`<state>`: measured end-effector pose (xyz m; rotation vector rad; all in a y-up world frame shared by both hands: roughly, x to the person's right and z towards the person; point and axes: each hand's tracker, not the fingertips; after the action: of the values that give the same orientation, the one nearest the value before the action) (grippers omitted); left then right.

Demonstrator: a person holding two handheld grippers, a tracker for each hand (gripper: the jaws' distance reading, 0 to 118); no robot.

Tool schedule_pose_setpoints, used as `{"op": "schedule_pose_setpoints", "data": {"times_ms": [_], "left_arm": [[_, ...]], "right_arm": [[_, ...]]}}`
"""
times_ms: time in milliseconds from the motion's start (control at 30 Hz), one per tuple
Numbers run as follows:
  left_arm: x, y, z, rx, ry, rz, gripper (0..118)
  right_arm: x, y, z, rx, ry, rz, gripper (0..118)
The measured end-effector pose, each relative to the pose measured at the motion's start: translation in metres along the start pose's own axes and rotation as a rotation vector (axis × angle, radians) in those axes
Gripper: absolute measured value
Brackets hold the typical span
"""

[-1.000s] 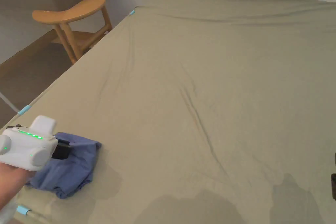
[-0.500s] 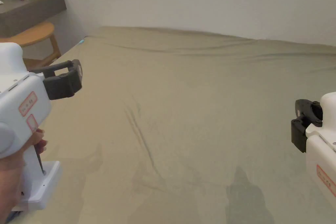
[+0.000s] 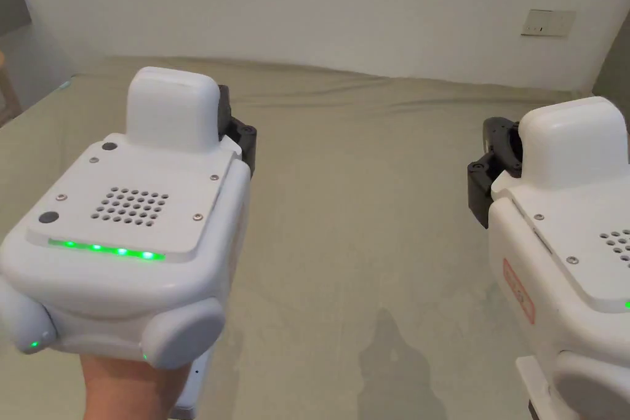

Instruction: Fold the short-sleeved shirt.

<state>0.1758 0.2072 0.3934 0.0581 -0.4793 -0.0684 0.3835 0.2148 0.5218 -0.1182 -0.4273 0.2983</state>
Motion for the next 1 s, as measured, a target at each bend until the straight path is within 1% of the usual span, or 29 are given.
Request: {"op": "schedule_pose_setpoints", "data": {"times_ms": [267, 367, 433, 600, 1000], "left_arm": [[0.028, -0.011, 0.016, -0.015, -0.014, -0.039, 0], [0.034, -0.015, 0.019, -0.015, -0.01, -0.071, 0], [0.035, -0.018, 0.019, -0.015, -0.011, -0.077, 0], [0.034, -0.019, 0.018, -0.02, -0.003, -0.093, 0], [0.033, -0.016, 0.017, -0.015, 0.005, -0.089, 0]], "right_arm": [[-0.002, -0.019, 0.011, -0.013, -0.019, -0.001, 2], [-0.002, -0.022, 0.012, -0.018, -0.023, -0.02, 2], [-0.004, -0.025, 0.013, -0.018, -0.022, -0.027, 2], [-0.009, -0.028, 0.012, -0.024, -0.02, -0.007, 2], [-0.01, -0.025, 0.011, -0.016, -0.019, -0.026, 2]]}}
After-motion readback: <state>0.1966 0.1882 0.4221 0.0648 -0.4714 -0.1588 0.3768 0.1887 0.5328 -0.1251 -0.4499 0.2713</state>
